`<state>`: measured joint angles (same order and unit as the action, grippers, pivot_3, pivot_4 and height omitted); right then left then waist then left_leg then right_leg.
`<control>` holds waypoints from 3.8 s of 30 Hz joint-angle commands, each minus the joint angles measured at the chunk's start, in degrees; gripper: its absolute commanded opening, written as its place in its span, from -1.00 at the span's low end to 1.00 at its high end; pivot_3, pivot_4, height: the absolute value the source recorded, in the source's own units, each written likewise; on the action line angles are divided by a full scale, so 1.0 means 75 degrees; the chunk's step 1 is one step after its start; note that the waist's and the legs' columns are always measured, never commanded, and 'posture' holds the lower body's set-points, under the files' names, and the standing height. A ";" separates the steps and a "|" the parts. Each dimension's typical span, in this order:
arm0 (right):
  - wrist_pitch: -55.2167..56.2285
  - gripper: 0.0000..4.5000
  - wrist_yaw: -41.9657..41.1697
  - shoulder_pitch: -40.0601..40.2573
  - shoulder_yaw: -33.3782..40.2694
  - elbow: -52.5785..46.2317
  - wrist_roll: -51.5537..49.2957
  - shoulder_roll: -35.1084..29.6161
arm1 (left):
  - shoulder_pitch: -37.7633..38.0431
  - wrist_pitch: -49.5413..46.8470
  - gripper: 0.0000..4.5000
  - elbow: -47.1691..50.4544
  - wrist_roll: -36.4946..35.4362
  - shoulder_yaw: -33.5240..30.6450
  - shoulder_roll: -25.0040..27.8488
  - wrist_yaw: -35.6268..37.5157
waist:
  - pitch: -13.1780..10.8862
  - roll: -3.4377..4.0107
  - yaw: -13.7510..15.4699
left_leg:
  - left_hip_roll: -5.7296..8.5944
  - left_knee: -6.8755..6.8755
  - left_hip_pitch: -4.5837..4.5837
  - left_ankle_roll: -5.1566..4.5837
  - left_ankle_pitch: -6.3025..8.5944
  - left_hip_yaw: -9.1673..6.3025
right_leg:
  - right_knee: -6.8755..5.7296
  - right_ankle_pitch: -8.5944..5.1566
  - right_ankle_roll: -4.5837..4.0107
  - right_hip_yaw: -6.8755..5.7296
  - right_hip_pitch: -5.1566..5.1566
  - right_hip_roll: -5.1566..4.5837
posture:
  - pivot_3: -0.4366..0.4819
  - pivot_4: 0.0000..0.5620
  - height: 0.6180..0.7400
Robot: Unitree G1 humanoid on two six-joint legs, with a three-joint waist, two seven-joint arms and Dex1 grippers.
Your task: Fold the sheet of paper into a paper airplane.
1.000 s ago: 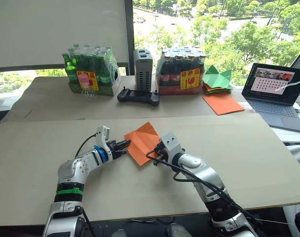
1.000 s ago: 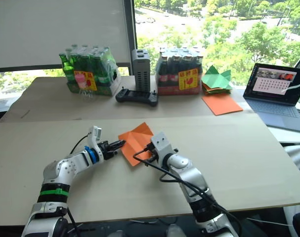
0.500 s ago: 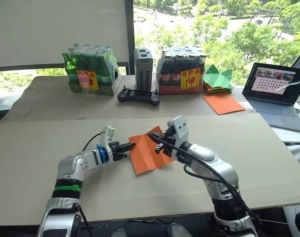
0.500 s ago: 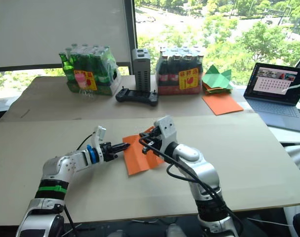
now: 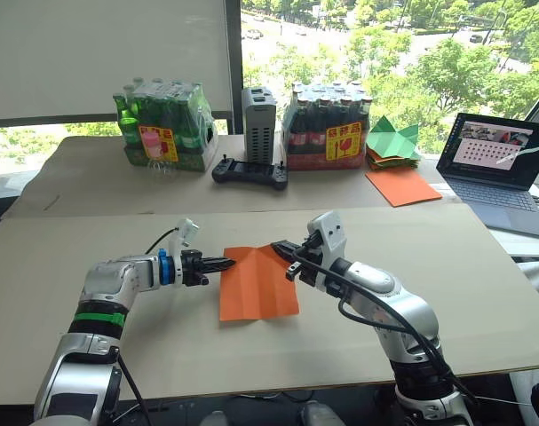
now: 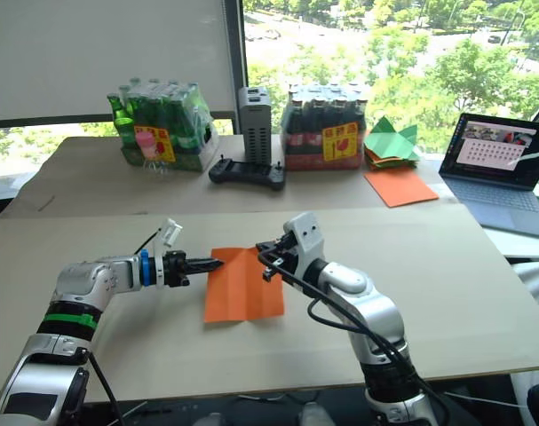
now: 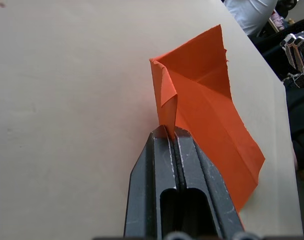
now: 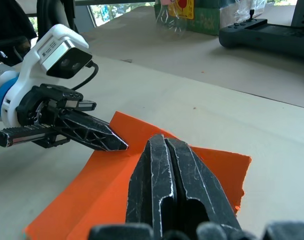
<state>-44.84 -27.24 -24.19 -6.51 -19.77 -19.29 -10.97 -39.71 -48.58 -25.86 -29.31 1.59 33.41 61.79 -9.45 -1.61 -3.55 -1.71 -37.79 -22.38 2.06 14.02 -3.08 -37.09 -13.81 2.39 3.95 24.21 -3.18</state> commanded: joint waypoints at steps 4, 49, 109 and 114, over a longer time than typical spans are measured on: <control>0.0042 -1.00 0.0088 -0.0004 -0.0055 -0.0358 -0.0129 -0.0014 | -0.0494 0.0528 -1.00 -0.0488 0.0455 0.0279 -0.0003 0.0568 | 0.0000 0.0000 0.0008 | -0.0001 0.0000 -0.0002 0.0000 0.0000 0.0000 | -0.0001 0.0000 0.0000 0.0000 0.0002 0.0001 | -0.05 -0.47 1.00; 0.0223 -1.00 0.0664 0.0046 -0.0007 -0.0154 0.0041 0.0040 | 0.1404 0.1393 -0.99 0.2820 0.0737 0.0707 0.0140 0.0136 | -0.0003 0.0000 0.0015 | -0.0003 -0.0001 -0.0003 0.0000 0.0000 0.0001 | -0.0003 0.0000 -0.0001 0.0002 0.0005 0.0000 | -0.05 -0.47 1.00; 0.0050 -0.97 0.1093 -0.0417 -0.0844 0.0942 0.1122 -0.0116 | 0.1532 0.2387 -1.00 0.1921 0.1764 0.1098 -0.0221 0.0045 | -0.0002 0.0001 0.0107 | -0.0003 -0.0002 0.0002 0.0000 0.0000 0.0002 | -0.0006 0.0000 -0.0001 0.0001 0.0001 0.0001 | -0.05 -0.47 1.00; 0.1179 -0.97 0.0707 -0.0493 -0.1828 0.0793 0.2072 -0.0773 | 0.1509 0.2396 -1.00 0.1873 0.1764 0.1073 -0.0249 0.0002 | -0.0002 0.0001 0.0106 | -0.0003 -0.0002 0.0003 -0.0001 0.0000 0.0003 | -0.0005 0.0000 -0.0001 0.0001 0.0000 0.0001 | -0.05 -0.47 1.00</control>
<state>-39.74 -20.94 -26.74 -18.46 -10.95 -5.92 -16.05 -28.60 -30.32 -11.64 -16.66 10.04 31.19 62.43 -9.47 -1.60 -2.76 -1.73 -37.80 -22.35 2.05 14.02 -3.06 -37.13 -13.81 2.38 3.96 24.21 -3.17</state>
